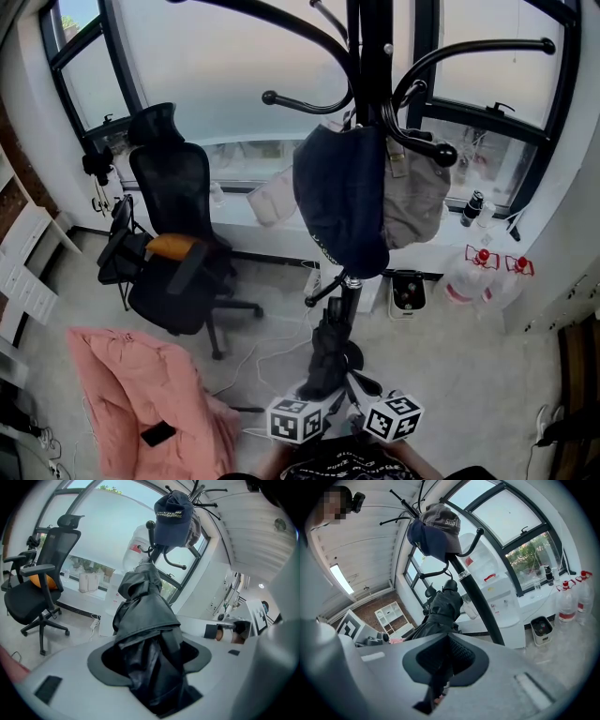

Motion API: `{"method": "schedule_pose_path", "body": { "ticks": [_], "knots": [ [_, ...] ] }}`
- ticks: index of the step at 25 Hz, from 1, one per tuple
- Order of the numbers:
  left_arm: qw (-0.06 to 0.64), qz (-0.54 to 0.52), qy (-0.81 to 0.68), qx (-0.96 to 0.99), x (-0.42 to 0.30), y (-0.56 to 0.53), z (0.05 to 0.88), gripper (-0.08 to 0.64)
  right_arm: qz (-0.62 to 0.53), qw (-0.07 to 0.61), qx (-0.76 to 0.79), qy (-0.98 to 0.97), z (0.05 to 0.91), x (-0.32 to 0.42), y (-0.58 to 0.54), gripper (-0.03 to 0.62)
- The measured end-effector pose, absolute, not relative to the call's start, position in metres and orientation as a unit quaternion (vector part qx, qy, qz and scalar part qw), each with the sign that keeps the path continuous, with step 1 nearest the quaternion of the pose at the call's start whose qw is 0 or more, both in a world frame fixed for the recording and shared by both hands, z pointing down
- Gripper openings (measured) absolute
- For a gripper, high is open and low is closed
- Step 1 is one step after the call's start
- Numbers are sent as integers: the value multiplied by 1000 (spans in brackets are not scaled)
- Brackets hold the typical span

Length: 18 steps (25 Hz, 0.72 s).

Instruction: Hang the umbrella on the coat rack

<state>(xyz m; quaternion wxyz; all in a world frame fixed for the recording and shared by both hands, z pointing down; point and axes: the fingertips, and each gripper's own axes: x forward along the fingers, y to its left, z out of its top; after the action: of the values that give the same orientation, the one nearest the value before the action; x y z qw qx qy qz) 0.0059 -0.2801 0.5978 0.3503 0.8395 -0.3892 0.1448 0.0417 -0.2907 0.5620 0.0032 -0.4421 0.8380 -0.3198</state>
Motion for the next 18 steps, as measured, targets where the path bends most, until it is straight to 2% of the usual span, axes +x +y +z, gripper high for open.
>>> {"method": "schedule_pose_path", "body": {
  "ticks": [18],
  "knots": [
    [354, 141, -384, 841, 4, -290, 622, 285, -333, -4, -453, 827, 575, 60, -288, 5]
  ]
}}
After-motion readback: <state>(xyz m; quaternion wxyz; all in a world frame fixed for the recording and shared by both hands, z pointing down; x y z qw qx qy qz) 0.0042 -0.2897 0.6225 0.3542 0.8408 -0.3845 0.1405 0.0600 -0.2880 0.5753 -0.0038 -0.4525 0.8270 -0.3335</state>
